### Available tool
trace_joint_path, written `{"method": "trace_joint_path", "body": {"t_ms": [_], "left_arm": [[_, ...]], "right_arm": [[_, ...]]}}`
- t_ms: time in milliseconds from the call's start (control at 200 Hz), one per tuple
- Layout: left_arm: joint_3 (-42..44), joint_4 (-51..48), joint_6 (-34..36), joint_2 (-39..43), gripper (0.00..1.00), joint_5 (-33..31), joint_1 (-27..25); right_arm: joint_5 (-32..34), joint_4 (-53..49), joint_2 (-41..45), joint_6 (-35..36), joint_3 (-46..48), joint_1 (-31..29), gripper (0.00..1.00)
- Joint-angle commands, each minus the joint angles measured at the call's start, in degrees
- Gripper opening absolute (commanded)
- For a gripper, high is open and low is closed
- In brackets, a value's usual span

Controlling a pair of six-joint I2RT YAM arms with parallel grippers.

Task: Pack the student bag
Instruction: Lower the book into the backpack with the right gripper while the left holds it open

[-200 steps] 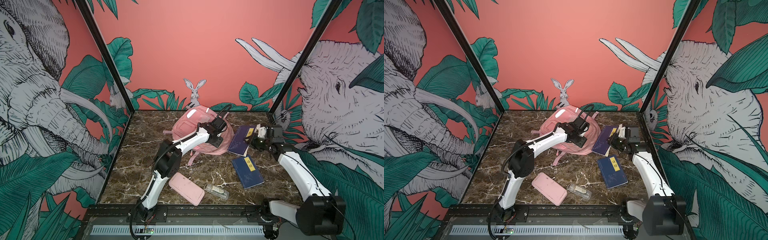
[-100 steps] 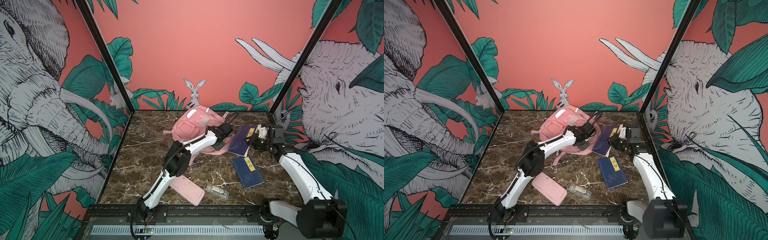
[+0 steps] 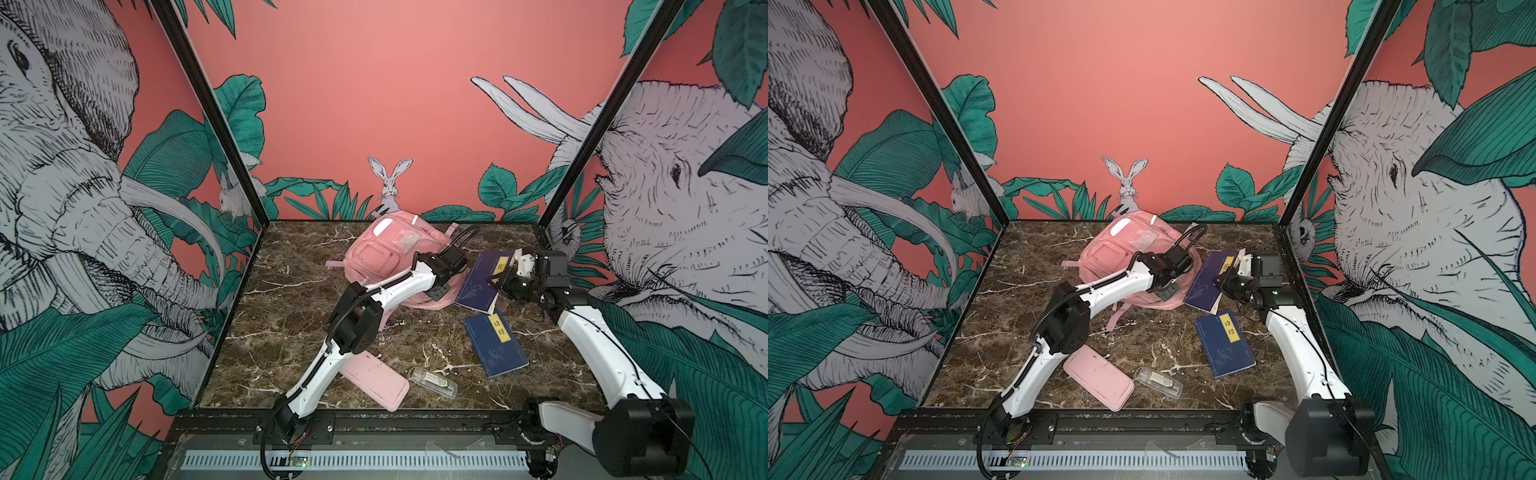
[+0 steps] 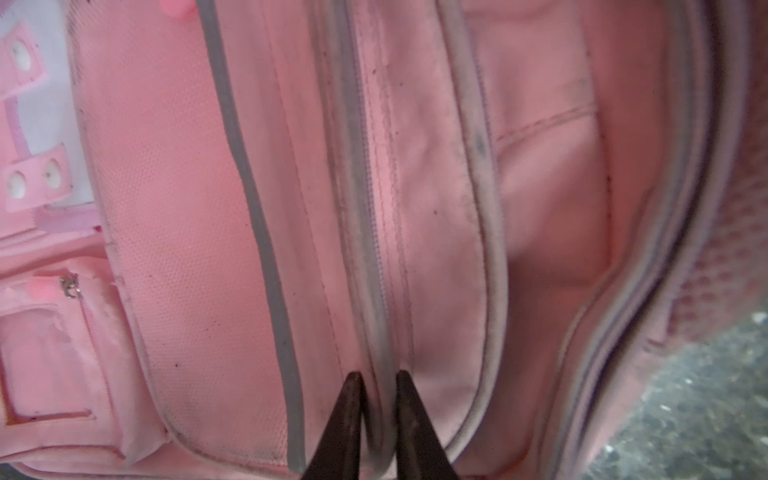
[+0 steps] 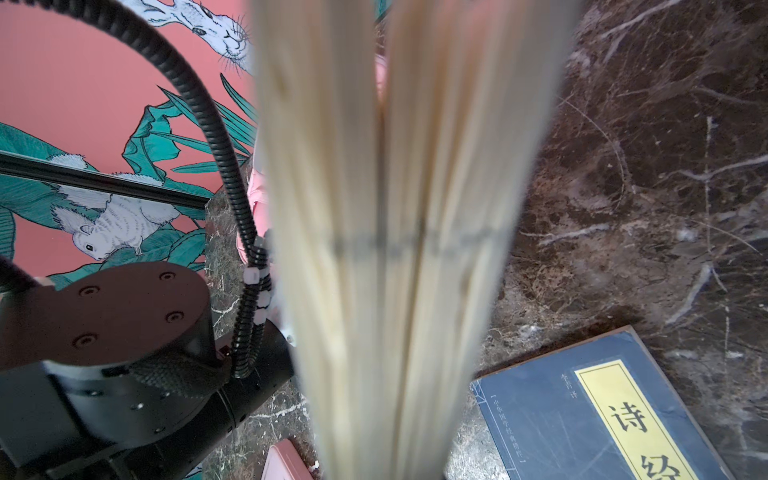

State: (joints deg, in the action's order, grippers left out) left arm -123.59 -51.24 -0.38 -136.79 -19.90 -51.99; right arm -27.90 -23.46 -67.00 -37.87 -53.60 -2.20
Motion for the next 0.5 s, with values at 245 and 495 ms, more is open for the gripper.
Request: {"method": "trace_joint_path", "body": {"t_ms": [245,495], "left_arm": [[-0.8,-1.9,-0.4,6.7,0.00,-1.2,1.4],[2.7,0.4,-2.8,15.9,0.00,0.9,3.5]], "right_arm": [[-1.7,3.7,0.8,0.2,0.3,0.3,0.00],[-2.5,5.8,-0.3,-0.9,1.3,0.3,0.00]]}}
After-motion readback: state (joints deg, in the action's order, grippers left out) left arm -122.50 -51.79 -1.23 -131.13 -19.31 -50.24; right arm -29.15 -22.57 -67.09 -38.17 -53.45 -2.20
